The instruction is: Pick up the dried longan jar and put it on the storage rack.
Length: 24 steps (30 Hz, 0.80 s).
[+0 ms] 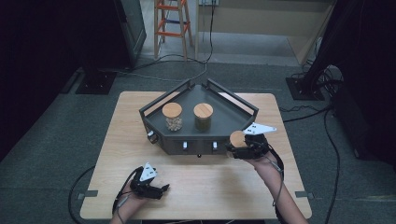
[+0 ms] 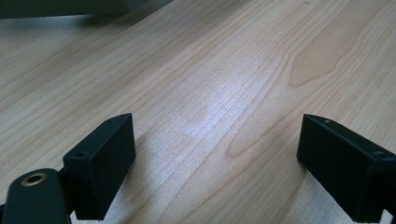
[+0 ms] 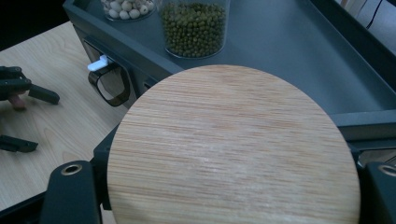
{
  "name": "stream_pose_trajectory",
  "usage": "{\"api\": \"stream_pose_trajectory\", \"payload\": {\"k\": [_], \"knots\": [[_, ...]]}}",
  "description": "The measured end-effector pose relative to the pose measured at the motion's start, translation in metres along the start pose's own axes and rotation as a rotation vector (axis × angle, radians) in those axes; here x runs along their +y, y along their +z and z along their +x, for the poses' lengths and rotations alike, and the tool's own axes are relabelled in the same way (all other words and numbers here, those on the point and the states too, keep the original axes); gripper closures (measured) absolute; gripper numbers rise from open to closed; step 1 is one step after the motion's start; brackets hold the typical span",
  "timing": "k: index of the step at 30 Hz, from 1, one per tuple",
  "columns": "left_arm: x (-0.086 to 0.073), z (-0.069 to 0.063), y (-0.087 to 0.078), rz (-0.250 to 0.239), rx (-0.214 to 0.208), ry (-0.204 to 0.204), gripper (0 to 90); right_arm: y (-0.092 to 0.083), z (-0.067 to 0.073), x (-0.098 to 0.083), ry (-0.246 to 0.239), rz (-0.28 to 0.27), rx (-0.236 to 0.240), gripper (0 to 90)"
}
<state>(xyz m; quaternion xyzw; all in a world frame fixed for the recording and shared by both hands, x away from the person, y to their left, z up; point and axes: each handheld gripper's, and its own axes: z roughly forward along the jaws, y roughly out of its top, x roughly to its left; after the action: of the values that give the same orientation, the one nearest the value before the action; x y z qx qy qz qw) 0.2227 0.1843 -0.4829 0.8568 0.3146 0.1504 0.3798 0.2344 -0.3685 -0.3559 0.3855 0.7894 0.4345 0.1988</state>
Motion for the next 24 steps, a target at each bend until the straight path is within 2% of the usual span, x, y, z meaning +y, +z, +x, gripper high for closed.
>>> {"api": "stream_pose_trajectory", "payload": {"k": [24], "knots": [[0.000, 0.000, 0.000, 0.000, -0.001, -0.001, 11.5, -0.002, 0.000, 0.023, -0.026, -0.001, 0.007, 25.5]]}}
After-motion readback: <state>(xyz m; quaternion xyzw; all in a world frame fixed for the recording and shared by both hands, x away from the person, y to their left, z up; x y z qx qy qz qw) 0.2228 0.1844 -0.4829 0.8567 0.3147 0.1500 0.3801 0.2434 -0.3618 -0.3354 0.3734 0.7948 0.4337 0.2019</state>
